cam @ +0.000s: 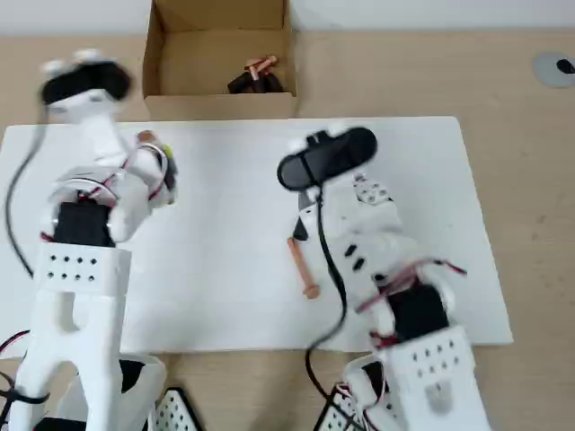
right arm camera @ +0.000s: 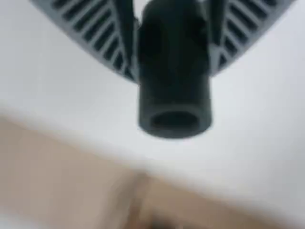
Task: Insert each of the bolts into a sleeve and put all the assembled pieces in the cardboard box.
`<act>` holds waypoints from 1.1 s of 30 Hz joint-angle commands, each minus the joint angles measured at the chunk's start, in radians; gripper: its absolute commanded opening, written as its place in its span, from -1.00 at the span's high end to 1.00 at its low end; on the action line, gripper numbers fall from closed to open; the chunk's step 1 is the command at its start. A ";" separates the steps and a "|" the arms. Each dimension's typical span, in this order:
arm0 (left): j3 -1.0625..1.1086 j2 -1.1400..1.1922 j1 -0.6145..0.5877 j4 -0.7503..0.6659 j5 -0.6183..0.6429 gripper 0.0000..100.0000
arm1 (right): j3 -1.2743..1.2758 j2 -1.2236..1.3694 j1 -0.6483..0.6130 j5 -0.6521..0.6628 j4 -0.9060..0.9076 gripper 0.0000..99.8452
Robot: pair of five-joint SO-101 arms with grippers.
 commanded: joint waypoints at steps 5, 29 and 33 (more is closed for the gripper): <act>-0.009 -0.028 0.032 -0.084 -0.247 0.98 | 0.383 -0.166 -0.102 -0.003 -0.462 0.98; 0.348 -0.041 0.189 -0.592 0.026 0.99 | 0.757 -0.278 -0.394 -0.347 -0.713 0.98; 0.400 -0.183 0.189 -0.591 0.000 0.99 | 0.757 -0.278 -0.395 -0.347 -0.687 0.98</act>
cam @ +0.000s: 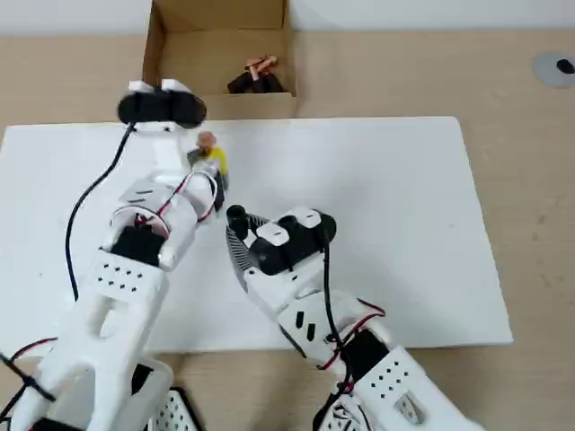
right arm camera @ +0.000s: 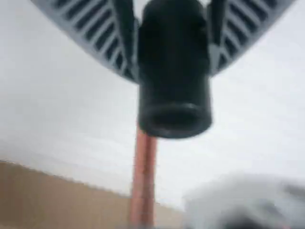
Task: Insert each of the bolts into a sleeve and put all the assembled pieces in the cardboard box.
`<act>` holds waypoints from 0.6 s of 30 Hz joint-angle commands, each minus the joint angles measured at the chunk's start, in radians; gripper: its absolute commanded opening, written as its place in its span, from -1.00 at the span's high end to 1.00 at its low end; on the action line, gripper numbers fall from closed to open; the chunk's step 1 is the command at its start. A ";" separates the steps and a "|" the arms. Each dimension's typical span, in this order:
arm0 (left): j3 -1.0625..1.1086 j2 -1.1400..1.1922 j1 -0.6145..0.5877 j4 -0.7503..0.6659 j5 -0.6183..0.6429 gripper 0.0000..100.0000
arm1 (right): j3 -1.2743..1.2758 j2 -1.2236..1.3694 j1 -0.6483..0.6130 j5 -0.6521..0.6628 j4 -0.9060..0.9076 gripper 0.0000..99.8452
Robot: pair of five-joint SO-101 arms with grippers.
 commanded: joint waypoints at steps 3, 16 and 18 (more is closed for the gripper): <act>0.021 -0.285 0.020 0.087 -0.025 0.99 | 0.001 -0.025 -0.024 0.009 0.035 0.98; 0.190 -0.875 0.078 0.387 0.071 0.99 | 0.001 -0.018 -0.124 -0.026 0.066 0.98; 0.232 -0.995 0.087 0.393 0.068 0.99 | 0.001 -0.018 -0.133 -0.026 0.071 0.98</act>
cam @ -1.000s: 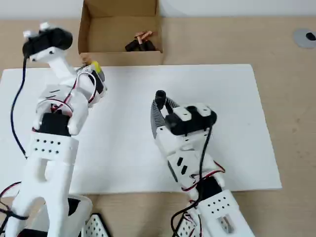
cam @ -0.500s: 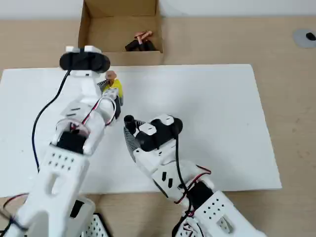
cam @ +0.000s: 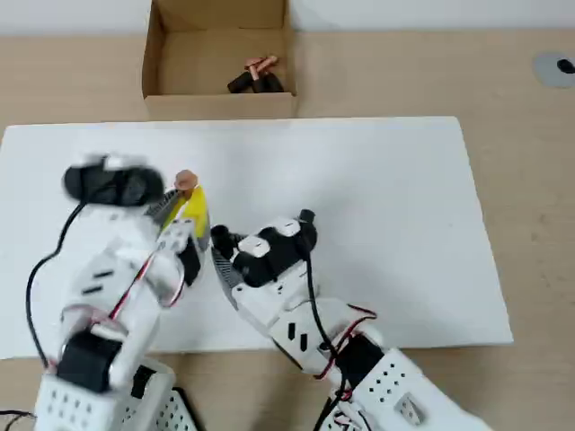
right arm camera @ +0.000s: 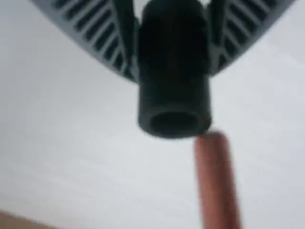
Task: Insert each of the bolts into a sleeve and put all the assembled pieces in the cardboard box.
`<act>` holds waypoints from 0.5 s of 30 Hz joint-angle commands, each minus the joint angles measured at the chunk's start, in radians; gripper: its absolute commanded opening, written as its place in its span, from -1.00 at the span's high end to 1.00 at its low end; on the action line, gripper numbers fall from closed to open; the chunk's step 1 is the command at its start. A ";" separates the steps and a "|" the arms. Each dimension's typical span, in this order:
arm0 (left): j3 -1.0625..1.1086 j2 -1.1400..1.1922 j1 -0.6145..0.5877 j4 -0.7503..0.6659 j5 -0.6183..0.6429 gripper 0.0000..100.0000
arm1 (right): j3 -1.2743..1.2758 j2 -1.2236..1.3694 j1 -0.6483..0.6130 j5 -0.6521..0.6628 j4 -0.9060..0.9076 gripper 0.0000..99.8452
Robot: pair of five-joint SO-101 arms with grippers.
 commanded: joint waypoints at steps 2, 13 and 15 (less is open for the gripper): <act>0.081 -0.286 0.023 0.003 0.009 0.99 | 0.001 -0.016 -0.027 -0.009 0.009 0.98; 0.110 -0.277 0.026 0.006 0.015 0.99 | 0.001 -0.018 -0.025 -0.084 -0.028 0.98; 0.106 -0.277 0.026 0.011 0.025 0.99 | 0.001 -0.016 -0.018 -0.086 -0.060 0.98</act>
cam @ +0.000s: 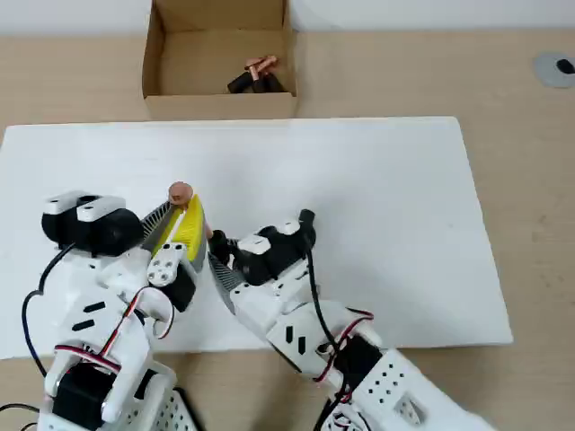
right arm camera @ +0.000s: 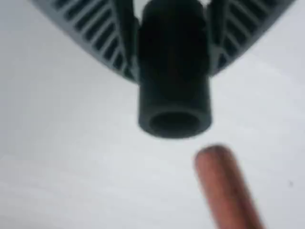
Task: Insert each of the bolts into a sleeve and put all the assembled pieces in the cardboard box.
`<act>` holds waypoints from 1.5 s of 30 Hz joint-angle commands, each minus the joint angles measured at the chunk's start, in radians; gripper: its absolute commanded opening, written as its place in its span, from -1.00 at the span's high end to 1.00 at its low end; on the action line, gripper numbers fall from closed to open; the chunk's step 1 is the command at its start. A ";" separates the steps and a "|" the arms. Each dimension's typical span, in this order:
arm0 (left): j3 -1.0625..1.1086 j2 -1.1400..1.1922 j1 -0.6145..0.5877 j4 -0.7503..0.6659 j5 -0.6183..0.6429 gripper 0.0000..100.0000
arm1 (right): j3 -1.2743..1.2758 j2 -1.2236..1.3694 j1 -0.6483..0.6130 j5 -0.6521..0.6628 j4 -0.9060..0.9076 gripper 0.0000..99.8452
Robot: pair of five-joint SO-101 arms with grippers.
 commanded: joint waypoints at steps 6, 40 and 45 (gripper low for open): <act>-0.049 -0.022 0.008 0.041 0.066 0.99 | 0.001 -0.016 0.035 0.087 -0.141 0.98; -0.138 -0.025 0.060 0.081 -0.043 0.99 | 0.001 -0.016 -0.021 0.333 -0.114 0.98; -0.187 -0.025 0.023 0.112 -0.040 0.99 | 0.001 -0.016 -0.021 0.333 -0.112 0.98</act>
